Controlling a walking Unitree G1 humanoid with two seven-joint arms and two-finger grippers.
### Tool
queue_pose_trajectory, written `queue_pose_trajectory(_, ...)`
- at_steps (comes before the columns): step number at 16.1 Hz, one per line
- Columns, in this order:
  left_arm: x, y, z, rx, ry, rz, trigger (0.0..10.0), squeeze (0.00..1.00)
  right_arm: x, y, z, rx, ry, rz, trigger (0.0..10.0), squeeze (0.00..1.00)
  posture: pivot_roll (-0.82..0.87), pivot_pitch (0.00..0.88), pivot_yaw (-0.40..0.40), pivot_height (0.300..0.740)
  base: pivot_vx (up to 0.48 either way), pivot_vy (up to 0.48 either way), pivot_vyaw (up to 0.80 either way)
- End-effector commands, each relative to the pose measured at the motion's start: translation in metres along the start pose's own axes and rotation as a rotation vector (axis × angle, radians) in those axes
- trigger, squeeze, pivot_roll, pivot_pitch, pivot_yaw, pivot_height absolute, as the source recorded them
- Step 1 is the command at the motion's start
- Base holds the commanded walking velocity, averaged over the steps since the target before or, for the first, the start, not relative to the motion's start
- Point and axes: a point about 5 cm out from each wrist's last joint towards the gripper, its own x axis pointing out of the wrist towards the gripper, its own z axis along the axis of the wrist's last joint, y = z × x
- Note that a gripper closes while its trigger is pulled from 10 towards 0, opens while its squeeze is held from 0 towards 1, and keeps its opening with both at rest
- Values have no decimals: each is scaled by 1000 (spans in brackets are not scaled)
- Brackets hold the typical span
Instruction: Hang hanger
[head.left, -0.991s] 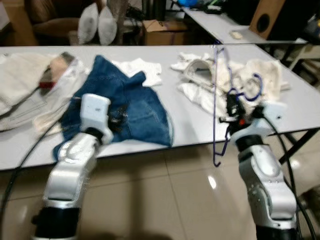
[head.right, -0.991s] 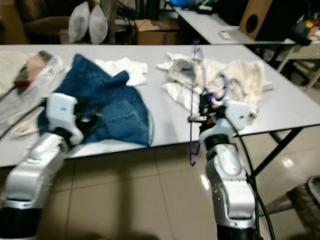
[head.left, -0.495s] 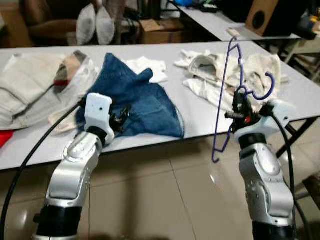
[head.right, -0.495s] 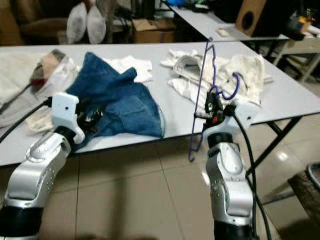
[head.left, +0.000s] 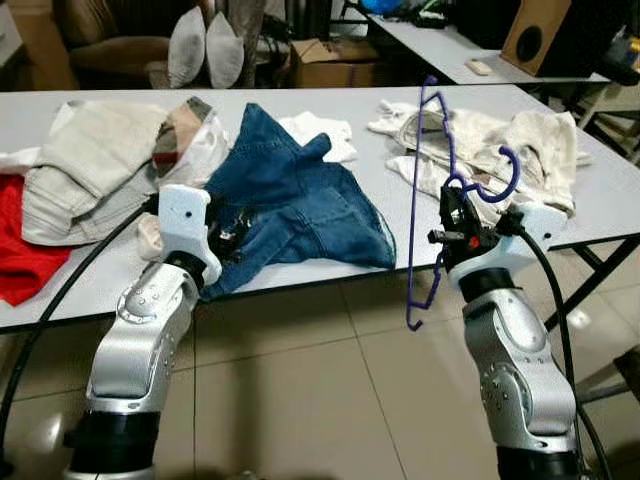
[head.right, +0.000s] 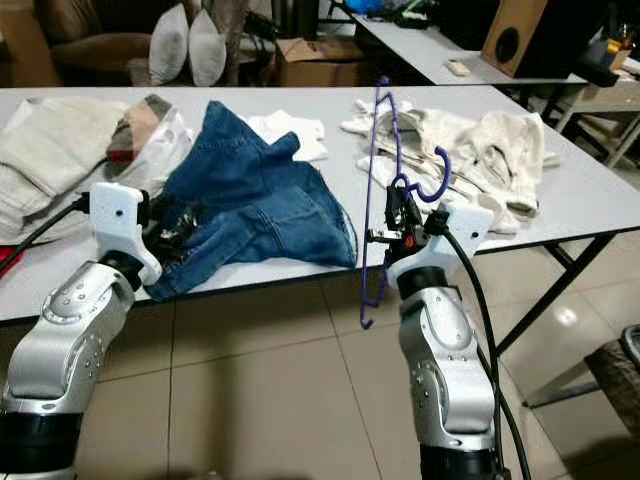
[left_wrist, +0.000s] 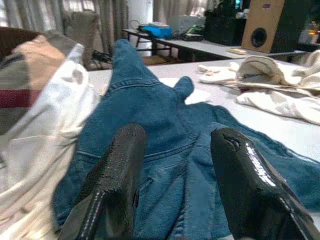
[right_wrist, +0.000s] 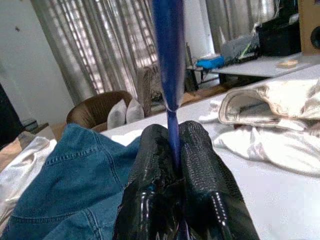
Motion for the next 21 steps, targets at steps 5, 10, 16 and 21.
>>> queue_pose_trajectory(5, -1, 0, -5, 18, 11, 8, 10000, 0, -4, 1, -16, -133, 106, 67, 10000, 0, -42, 0, -48, 740, 0, 0, 0)
queue_pose_trajectory(10, 0, 2, -9, 19, 29, 16, 10000, 0, -6, 2, -17, -92, 121, 84, 10000, 0, -44, 0, -46, 740, 274, 0, 0)
queue_pose_trajectory(16, 1, 3, -10, 35, 33, 24, 10000, 0, -8, 3, -16, -74, 133, 113, 10000, 0, -46, 0, -45, 740, 320, 0, 0)
queue_pose_trajectory(21, -5, 23, -13, 102, 43, 95, 10000, 0, -8, 1, -18, -111, 142, 135, 10000, 0, -46, 0, -48, 740, 59, 0, 0)
